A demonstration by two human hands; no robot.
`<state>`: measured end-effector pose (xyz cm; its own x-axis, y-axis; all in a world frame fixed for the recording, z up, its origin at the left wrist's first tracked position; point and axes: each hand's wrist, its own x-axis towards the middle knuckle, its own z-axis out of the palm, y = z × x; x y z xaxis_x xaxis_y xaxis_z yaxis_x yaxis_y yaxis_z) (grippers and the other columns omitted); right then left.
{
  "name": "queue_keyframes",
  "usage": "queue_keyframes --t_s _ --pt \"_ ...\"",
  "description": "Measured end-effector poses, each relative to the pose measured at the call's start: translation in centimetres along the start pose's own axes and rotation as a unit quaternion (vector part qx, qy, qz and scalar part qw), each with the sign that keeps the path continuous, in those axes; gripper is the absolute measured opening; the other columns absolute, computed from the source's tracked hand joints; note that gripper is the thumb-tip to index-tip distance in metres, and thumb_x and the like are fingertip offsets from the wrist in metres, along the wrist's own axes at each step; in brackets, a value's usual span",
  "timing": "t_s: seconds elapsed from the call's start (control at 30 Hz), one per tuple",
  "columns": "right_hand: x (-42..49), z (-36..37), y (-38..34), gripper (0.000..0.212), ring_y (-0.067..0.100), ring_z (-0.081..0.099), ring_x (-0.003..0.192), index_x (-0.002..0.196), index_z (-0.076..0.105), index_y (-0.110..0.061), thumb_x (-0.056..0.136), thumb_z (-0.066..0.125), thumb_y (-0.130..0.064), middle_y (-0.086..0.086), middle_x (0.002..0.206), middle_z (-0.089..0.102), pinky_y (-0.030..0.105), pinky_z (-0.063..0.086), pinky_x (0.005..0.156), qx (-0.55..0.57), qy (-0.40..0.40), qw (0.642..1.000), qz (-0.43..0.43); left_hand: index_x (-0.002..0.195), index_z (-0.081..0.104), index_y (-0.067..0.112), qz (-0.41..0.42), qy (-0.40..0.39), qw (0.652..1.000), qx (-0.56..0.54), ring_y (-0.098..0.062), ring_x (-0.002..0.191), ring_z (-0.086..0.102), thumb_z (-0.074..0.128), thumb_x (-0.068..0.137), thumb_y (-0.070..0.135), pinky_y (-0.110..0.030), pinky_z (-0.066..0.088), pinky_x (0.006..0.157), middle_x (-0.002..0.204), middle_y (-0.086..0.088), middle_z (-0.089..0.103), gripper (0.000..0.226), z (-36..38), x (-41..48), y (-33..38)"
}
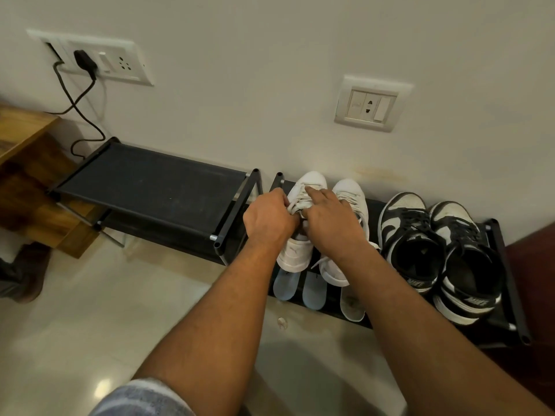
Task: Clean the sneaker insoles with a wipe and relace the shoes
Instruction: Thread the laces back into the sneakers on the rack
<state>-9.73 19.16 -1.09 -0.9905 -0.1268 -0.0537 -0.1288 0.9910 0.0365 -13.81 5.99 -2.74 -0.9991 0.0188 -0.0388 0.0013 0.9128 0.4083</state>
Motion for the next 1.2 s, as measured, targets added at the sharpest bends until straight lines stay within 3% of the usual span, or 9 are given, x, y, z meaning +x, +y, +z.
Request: queue_keyframes --t_s 0.1,0.2,0.27,0.4,0.57,0.73,0.9,1.03,1.2 --pt "-0.1 -1.5 0.7 0.023 0.029 0.046 0.135 0.116 0.078 -0.028 0.095 0.069 -0.027 0.003 0.159 0.044 0.045 0.051 0.100 0.003 0.005 1.000 -0.004 0.106 0.063 0.029 -0.019 -0.007 1.000 0.009 -0.016 0.082 0.063 0.082 0.081 0.050 -0.032 0.049 0.064 0.091 0.007 0.068 0.038 0.1 0.2 0.3" --pt "-0.1 -2.9 1.3 0.018 0.020 0.064 0.095 0.100 0.079 -0.033 0.091 0.071 -0.021 -0.002 0.110 0.071 0.034 0.055 0.078 0.035 0.012 0.999 0.029 0.107 0.061 0.026 -0.042 -0.017 0.999 0.025 -0.019 0.082 0.067 0.081 0.078 0.058 -0.033 0.051 0.062 0.093 0.003 0.069 0.047 0.3 0.3 0.7" --pt "-0.2 -3.0 1.0 0.022 0.019 0.066 0.082 0.103 0.078 -0.033 0.090 0.067 -0.019 -0.003 0.094 0.072 0.035 0.057 0.081 0.054 -0.047 0.997 0.030 0.108 0.059 0.025 -0.048 -0.020 0.998 0.030 -0.019 0.083 0.067 0.081 0.073 0.063 -0.031 0.047 0.058 0.093 0.003 0.068 0.056 0.3 0.3 0.8" --pt "-1.1 -1.9 -0.5 0.032 0.023 0.065 0.097 0.127 0.066 -0.024 0.097 0.058 -0.015 0.004 0.113 0.069 0.044 0.058 0.089 0.084 -0.187 0.979 -0.007 0.113 0.060 0.023 -0.041 -0.034 0.998 0.022 -0.019 0.084 0.062 0.080 0.080 0.053 -0.033 0.047 0.062 0.097 0.002 0.067 0.048 0.1 0.5 0.5" --pt "-1.3 -1.2 -1.9 0.046 0.028 0.065 0.113 0.143 0.053 -0.019 0.097 0.061 -0.017 0.006 0.131 0.065 0.047 0.057 0.095 0.039 -0.178 0.983 -0.002 0.105 0.062 0.030 -0.015 -0.105 0.992 -0.064 -0.013 0.090 0.065 0.080 0.085 0.048 -0.034 0.053 0.070 0.098 0.008 0.068 0.032 -0.8 1.4 -1.0" --pt "-0.6 -1.2 -2.3 0.078 0.033 0.057 0.133 0.165 0.018 -0.018 0.099 0.060 -0.017 0.007 0.159 0.045 0.052 0.051 0.105 0.026 -0.189 0.982 0.000 0.108 0.069 0.028 -0.001 -0.198 0.966 -0.166 -0.013 0.093 0.070 0.084 0.085 0.024 -0.032 0.057 0.079 0.100 0.004 0.073 0.028 -2.5 2.2 -2.8" --pt "0.5 -1.3 -2.3 0.060 0.033 0.061 0.126 0.156 0.036 -0.019 0.100 0.058 -0.022 0.011 0.146 0.057 0.051 0.053 0.103 0.013 -0.193 0.981 0.029 0.119 0.067 0.024 0.022 -0.241 0.951 -0.192 -0.011 0.088 0.072 0.087 0.084 0.011 -0.024 0.053 0.074 0.095 0.003 0.074 0.042 -3.1 1.7 -3.5" --pt "0.8 -0.9 -3.3 0.042 0.030 0.065 0.115 0.139 0.054 -0.017 0.100 0.060 -0.030 0.008 0.130 0.065 0.045 0.053 0.090 -0.008 -0.159 0.985 0.063 0.124 0.065 0.024 0.033 -0.250 0.948 -0.195 -0.012 0.093 0.072 0.088 0.083 0.009 -0.024 0.053 0.076 0.101 0.001 0.074 0.049 -3.1 1.7 -3.7" --pt "1.2 -0.8 -3.8 0.048 0.030 0.064 0.117 0.141 0.055 -0.017 0.100 0.059 -0.040 0.006 0.131 0.065 0.047 0.053 0.094 -0.003 -0.167 0.982 0.085 0.126 0.065 0.026 0.039 -0.263 0.943 -0.200 -0.014 0.098 0.072 0.090 0.081 0.009 -0.024 0.053 0.078 0.104 0.001 0.074 0.054 -3.3 1.8 -3.9"
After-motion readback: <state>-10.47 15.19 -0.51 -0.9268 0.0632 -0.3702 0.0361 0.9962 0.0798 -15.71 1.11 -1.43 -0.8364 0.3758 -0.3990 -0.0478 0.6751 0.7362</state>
